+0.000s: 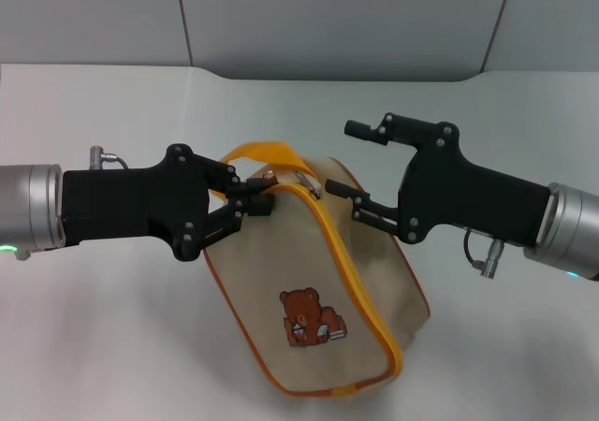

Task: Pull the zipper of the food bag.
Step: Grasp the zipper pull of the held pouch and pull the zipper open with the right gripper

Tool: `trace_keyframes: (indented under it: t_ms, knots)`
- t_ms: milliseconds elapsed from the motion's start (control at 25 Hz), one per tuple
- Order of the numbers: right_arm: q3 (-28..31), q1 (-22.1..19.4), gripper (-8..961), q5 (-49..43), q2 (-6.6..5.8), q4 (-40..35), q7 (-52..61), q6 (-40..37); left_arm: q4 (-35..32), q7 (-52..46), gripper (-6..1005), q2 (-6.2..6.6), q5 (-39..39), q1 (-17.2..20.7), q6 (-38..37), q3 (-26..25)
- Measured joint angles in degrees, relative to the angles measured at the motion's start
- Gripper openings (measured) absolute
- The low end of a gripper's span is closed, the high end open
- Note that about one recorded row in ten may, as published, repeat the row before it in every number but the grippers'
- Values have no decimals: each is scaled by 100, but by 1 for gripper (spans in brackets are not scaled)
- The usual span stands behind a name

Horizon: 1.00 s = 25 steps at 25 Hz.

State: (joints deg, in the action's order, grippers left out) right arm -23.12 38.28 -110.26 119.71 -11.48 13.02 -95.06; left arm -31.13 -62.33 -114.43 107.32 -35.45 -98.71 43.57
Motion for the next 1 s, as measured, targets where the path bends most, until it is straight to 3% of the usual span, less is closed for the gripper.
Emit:
trace_keyframes:
  t_ms: [440, 1000]
  knots:
    - [-439, 38, 335, -5, 17, 112, -143, 131, -7, -16, 79, 0, 0, 2, -7, 2]
    - [-457, 71, 331, -13, 17, 264, -159, 139, -8, -16, 61, -23, -12, -14, -77, 2]
